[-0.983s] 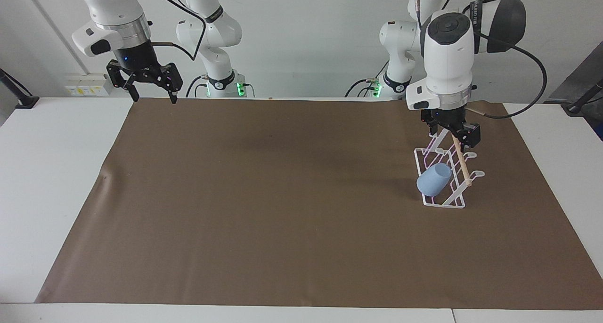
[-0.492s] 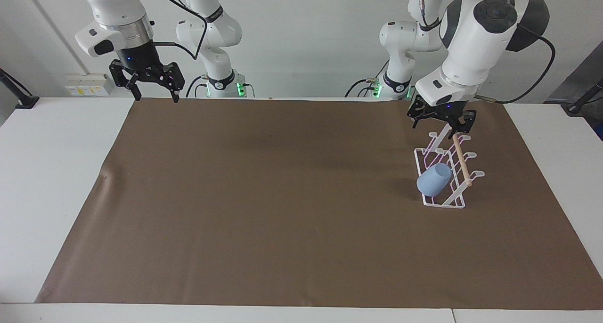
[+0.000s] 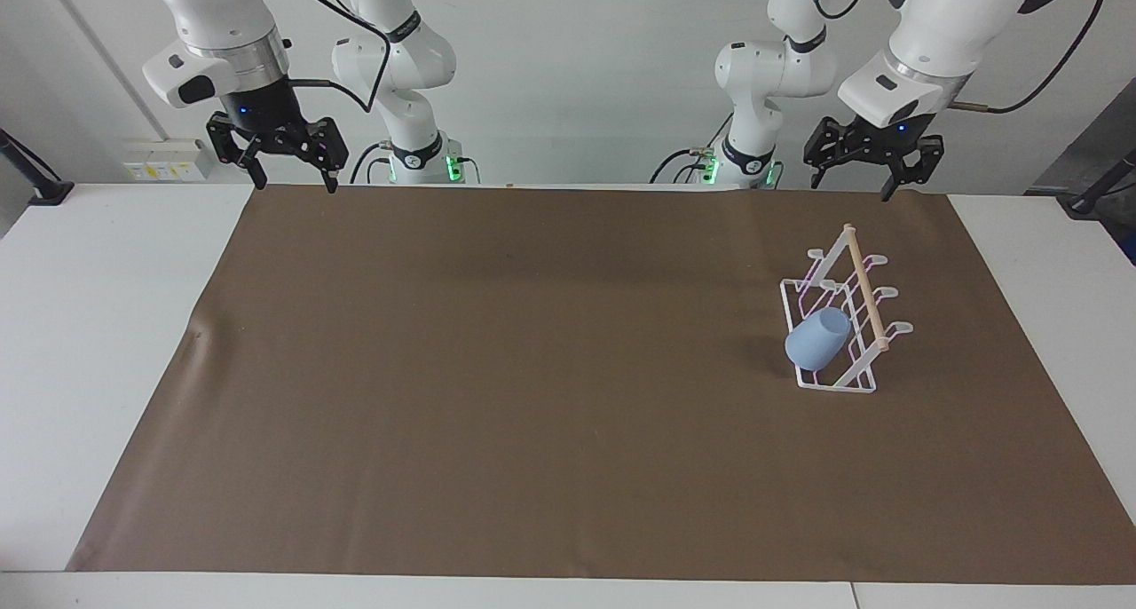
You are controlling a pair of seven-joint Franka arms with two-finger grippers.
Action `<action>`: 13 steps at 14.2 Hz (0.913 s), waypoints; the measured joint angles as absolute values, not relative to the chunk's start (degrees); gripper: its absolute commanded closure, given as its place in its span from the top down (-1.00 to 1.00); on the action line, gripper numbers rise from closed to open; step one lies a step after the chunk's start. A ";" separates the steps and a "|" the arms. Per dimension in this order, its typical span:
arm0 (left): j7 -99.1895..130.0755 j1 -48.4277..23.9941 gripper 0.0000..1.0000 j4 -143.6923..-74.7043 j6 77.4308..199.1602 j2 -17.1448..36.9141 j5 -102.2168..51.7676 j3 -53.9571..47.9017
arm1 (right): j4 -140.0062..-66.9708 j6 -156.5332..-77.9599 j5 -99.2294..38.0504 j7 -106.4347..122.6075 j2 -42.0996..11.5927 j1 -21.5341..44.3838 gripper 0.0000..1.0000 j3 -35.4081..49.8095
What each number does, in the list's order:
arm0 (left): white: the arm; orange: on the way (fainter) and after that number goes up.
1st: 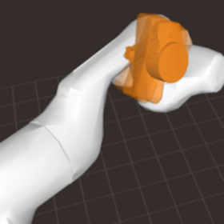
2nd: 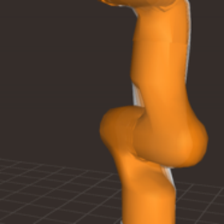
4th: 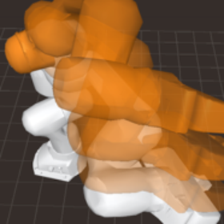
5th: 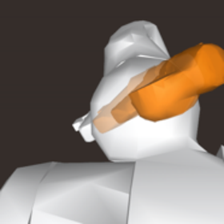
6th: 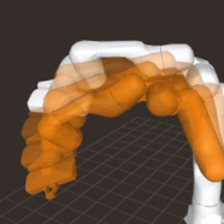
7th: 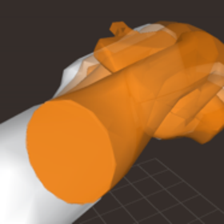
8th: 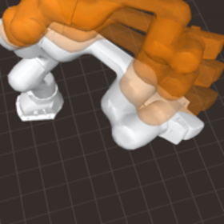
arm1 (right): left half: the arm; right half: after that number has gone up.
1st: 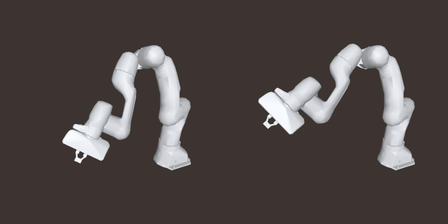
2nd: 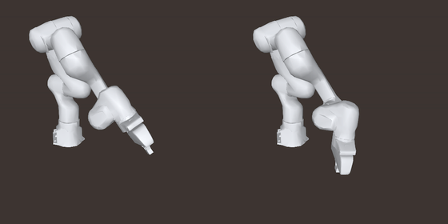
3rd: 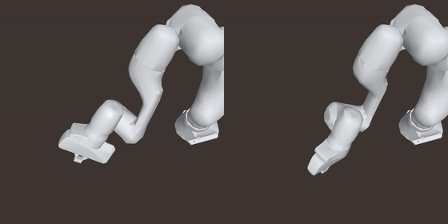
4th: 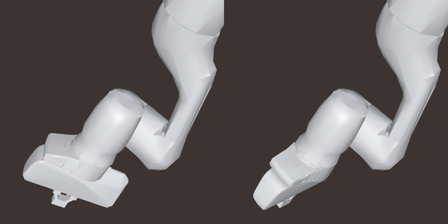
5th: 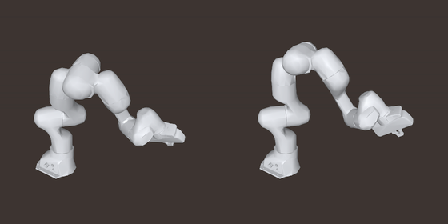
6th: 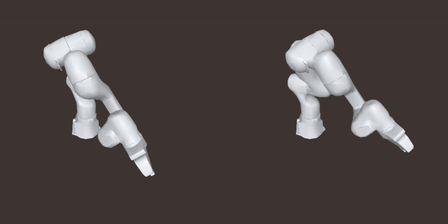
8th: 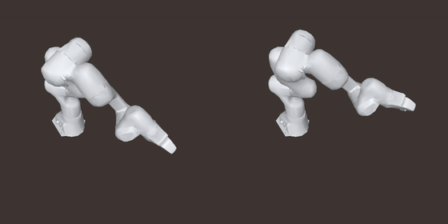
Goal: Hang cup on cup holder
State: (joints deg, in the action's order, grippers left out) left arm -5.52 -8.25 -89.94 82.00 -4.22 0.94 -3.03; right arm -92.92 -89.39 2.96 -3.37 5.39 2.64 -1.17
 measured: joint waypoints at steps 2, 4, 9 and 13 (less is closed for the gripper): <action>0.65 -8.18 1.00 -90.46 81.07 -4.58 0.94 -3.09 | -93.03 -89.39 2.96 -3.37 5.43 2.64 1.00 -1.17; 3.50 -7.86 1.00 -92.15 81.05 -4.86 0.94 -3.08 | -93.26 -89.39 2.95 -3.37 5.46 2.65 1.00 -1.16; 0.06 -5.93 1.00 -95.14 85.68 -5.93 0.93 -2.88 | -93.51 -89.39 2.95 -3.37 5.64 2.68 1.00 -1.07; -1.97 -4.78 1.00 -94.60 86.66 -6.00 0.93 -2.78 | -93.52 -89.38 2.95 -3.37 5.67 2.68 1.00 -1.07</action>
State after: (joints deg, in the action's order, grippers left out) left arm -1.97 -4.78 -94.60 86.66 -6.00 0.93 -2.78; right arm -93.52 -89.38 2.95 -3.37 5.67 2.68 -1.07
